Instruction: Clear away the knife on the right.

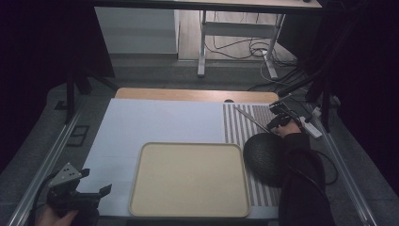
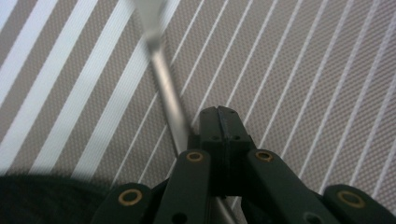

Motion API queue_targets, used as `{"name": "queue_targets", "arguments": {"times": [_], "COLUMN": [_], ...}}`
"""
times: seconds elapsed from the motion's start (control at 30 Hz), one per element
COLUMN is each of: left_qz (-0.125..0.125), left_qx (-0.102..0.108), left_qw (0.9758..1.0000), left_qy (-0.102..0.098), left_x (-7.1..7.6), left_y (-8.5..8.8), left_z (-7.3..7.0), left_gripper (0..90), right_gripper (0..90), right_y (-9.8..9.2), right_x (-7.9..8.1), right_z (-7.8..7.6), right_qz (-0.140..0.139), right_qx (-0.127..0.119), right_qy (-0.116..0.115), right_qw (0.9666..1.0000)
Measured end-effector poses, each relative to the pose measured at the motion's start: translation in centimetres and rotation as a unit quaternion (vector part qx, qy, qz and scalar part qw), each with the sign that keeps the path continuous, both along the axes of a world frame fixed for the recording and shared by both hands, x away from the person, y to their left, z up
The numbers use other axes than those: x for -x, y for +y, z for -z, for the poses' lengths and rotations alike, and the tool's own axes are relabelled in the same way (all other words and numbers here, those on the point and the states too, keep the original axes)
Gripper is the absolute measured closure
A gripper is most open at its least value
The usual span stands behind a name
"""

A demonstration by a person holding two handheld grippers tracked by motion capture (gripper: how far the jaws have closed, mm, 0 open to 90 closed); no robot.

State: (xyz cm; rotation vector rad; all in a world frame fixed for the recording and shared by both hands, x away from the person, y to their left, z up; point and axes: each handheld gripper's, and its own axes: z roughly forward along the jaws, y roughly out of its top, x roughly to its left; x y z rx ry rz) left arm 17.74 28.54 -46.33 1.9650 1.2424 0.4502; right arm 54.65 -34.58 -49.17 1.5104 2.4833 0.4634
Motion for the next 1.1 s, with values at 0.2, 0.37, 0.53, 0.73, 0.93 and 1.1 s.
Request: {"name": "queue_targets", "arguments": {"times": [0.2, 0.37, 0.53, 0.73, 0.93, 1.1], "left_qz": [0.001, 0.000, 0.001, -0.001, 0.000, 0.001], "left_qx": [-0.003, -0.002, -0.002, -0.001, -0.002, -0.003], "left_qw": [1.0000, 1.0000, 1.0000, 1.0000, 1.0000, 1.0000], "left_qy": [-0.001, -0.001, -0.002, -0.002, -0.003, -0.003], "left_x": [0.0, 0.0, 0.0, 0.0, 0.0, 0.0], "left_y": [-0.1, -0.1, -0.1, 0.0, 0.0, -0.1], "left_z": [0.0, 0.0, 0.0, 0.0, 0.0, 0.0], "left_gripper": [3.2, 3.2, 3.2, 3.2, 3.2, 3.2], "right_gripper": [81.3, 50.0, 12.6, 0.0, 6.3, 23.6], "right_y": [0.0, 0.7, 2.0, 3.2, 3.5, 2.8], "right_x": [0.3, 0.1, -0.3, -0.6, -0.8, -0.9], "right_z": [-0.4, -1.6, -1.7, -1.1, 0.2, 0.8], "right_qz": [-0.006, 0.010, 0.015, 0.006, -0.003, -0.005], "right_qx": [-0.001, -0.024, -0.014, 0.001, 0.017, 0.023], "right_qy": [0.006, -0.030, -0.045, -0.030, -0.015, -0.004], "right_qw": [1.0000, 0.9992, 0.9988, 0.9995, 0.9997, 0.9997]}}
